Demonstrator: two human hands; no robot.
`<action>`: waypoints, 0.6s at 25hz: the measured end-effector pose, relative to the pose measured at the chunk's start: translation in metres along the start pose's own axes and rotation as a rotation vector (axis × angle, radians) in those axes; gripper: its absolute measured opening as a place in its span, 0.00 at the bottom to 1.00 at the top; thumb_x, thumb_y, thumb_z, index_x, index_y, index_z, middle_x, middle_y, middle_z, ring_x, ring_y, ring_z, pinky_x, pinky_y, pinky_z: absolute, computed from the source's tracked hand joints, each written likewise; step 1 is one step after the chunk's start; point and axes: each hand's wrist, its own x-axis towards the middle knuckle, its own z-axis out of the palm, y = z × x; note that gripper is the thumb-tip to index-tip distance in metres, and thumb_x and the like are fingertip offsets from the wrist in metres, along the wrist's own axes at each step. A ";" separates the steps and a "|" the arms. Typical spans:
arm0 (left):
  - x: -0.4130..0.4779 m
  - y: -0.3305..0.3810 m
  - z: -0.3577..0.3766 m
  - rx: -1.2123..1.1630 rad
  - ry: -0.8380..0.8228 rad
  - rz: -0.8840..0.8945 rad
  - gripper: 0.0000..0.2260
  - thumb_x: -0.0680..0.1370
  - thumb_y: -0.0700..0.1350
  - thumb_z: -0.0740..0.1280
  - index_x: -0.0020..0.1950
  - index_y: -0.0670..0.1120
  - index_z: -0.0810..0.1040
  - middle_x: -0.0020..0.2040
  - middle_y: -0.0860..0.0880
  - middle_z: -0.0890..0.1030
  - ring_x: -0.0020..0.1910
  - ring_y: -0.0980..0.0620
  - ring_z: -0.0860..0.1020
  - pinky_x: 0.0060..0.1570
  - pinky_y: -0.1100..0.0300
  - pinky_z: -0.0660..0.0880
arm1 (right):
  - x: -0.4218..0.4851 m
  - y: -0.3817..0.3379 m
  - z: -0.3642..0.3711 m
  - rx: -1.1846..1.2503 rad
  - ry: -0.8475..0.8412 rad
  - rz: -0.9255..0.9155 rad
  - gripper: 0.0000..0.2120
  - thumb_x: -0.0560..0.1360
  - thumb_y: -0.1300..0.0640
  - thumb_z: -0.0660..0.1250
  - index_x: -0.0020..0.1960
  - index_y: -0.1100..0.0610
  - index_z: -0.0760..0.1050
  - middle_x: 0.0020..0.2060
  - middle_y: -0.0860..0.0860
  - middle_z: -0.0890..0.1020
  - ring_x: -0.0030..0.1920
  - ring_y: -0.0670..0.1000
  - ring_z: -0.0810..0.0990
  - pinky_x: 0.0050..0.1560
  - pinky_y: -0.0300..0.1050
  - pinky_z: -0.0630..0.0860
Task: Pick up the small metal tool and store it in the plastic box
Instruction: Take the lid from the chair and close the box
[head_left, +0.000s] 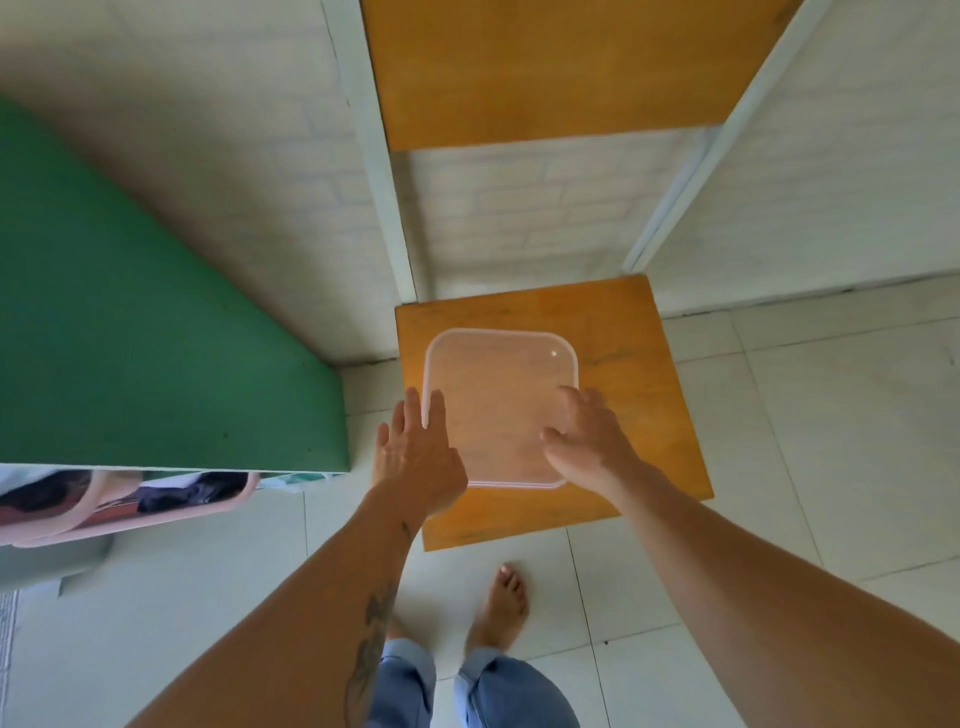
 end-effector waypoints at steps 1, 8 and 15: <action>0.007 -0.002 0.010 -0.008 -0.010 -0.004 0.32 0.78 0.51 0.57 0.79 0.47 0.46 0.80 0.40 0.48 0.77 0.38 0.54 0.76 0.43 0.57 | 0.007 0.007 0.005 0.006 0.012 0.008 0.29 0.76 0.51 0.62 0.75 0.50 0.58 0.70 0.56 0.63 0.69 0.61 0.66 0.65 0.60 0.71; 0.026 -0.001 0.040 -0.127 0.070 -0.020 0.33 0.78 0.48 0.60 0.78 0.46 0.47 0.78 0.41 0.53 0.73 0.39 0.61 0.69 0.43 0.67 | 0.028 0.021 0.043 0.113 0.108 0.030 0.35 0.76 0.50 0.64 0.77 0.48 0.50 0.74 0.52 0.58 0.73 0.59 0.60 0.66 0.62 0.71; -0.013 0.009 0.002 -0.281 0.206 -0.070 0.32 0.75 0.47 0.63 0.78 0.47 0.56 0.76 0.40 0.59 0.69 0.38 0.62 0.67 0.43 0.67 | -0.014 -0.009 0.021 0.143 0.256 0.001 0.28 0.74 0.48 0.64 0.72 0.49 0.61 0.69 0.55 0.65 0.68 0.60 0.66 0.61 0.60 0.76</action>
